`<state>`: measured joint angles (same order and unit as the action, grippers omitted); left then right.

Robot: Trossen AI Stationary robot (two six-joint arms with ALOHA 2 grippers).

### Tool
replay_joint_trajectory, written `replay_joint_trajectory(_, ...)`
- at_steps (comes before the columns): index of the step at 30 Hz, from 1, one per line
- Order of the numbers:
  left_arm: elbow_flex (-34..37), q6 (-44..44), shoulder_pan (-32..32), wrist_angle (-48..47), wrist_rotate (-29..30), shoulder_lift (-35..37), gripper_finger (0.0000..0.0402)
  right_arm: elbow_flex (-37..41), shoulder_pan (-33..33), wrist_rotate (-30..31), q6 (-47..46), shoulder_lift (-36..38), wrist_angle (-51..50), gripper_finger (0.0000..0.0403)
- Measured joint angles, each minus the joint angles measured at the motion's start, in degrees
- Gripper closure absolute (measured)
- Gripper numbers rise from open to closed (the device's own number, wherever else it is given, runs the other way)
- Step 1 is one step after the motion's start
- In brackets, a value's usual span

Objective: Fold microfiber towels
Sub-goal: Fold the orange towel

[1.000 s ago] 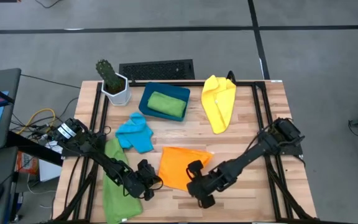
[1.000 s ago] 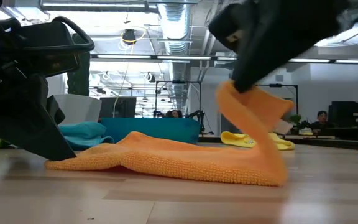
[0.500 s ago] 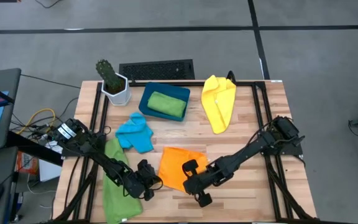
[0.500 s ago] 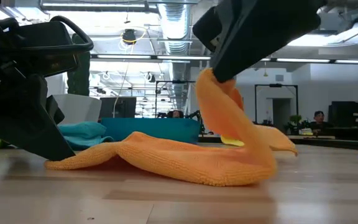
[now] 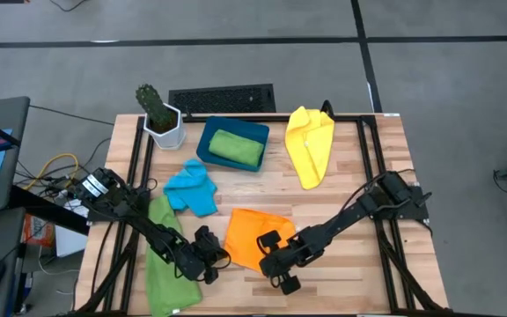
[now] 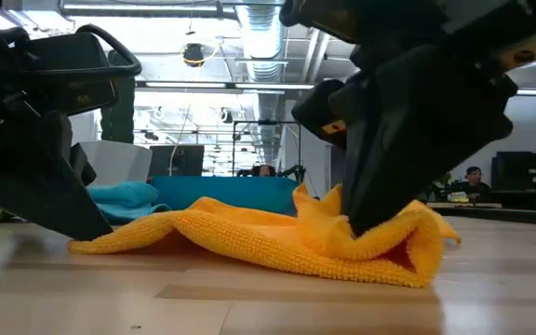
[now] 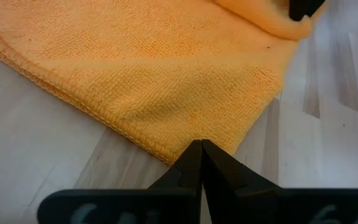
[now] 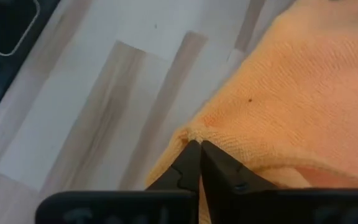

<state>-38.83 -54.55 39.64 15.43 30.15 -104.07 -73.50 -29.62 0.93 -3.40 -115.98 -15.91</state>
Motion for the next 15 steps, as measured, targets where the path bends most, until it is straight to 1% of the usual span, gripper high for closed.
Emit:
replay_joint_trajectory(3, 0.0, -0.1, -0.07, 0.4, -0.29, -0.02, 0.0402, -0.12, 0.54, 0.37, -1.51, -0.16, 0.1, 0.0355)
replay_joint_trajectory(9, 0.02, -2.08, -0.07, 0.87, -0.55, -0.02, 0.0402, -0.14, 0.91, 0.63, -1.06, 1.67, 1.79, 0.0319)
replay_joint_trajectory(13, 0.02, -4.62, -0.13, 1.0, -1.93, 0.28, 0.0402, -0.14, 1.24, 0.58, -1.85, 3.66, 1.4, 0.029)
replay_joint_trajectory(15, 0.04, -5.57, -0.1, 0.68, -3.29, 0.84, 0.0401, -0.14, 1.6, 0.57, -4.14, 4.93, -0.45, 0.0276)
